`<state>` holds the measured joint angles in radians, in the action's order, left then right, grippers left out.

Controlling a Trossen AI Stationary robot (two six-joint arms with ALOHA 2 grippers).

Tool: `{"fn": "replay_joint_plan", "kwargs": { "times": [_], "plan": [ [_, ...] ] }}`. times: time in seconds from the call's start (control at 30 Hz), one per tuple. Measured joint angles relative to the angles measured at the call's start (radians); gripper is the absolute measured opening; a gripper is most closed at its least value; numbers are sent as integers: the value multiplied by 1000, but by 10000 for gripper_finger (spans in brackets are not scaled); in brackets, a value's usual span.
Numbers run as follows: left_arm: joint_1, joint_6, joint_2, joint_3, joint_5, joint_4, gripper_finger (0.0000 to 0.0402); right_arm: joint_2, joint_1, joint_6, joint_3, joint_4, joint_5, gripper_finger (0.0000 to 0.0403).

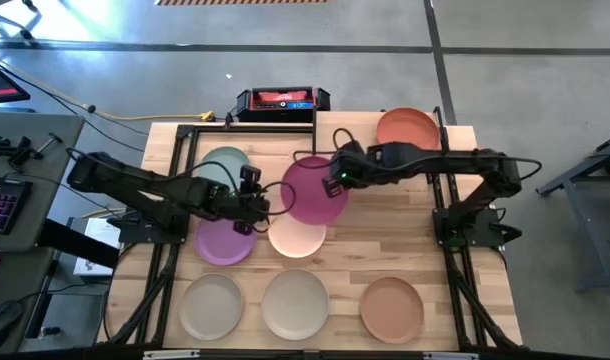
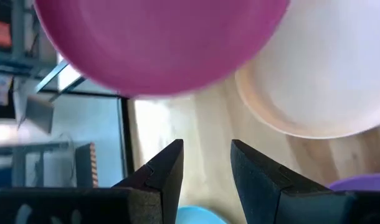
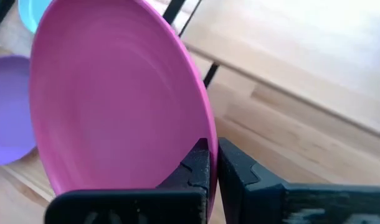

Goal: Place and stack plates onto a shelf
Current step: Stack the pink plate on top of the orange plate on the shelf

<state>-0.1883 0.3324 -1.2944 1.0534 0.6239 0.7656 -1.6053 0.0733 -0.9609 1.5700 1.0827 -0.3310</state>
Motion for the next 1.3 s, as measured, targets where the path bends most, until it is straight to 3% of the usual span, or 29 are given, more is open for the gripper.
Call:
{"fn": "replay_joint_plan", "kwargs": {
  "times": [0.27, 0.87, 1.07, 1.3],
  "plan": [
    [57, -50, 23, 0, 47, 18, 124, 122, 103, 66, 0, 79, -5, 0],
    [234, -105, 22, 0, 39, -4, 124, 414, 474, 287, 1, 202, 21, 0],
    [281, -115, 22, 0, 38, -34, 124, 439, 605, 385, -20, 208, 94, 0],
    [330, -149, 22, 0, 40, -36, 124, 476, 729, 446, -135, 155, 229, 0]
  ]
}}
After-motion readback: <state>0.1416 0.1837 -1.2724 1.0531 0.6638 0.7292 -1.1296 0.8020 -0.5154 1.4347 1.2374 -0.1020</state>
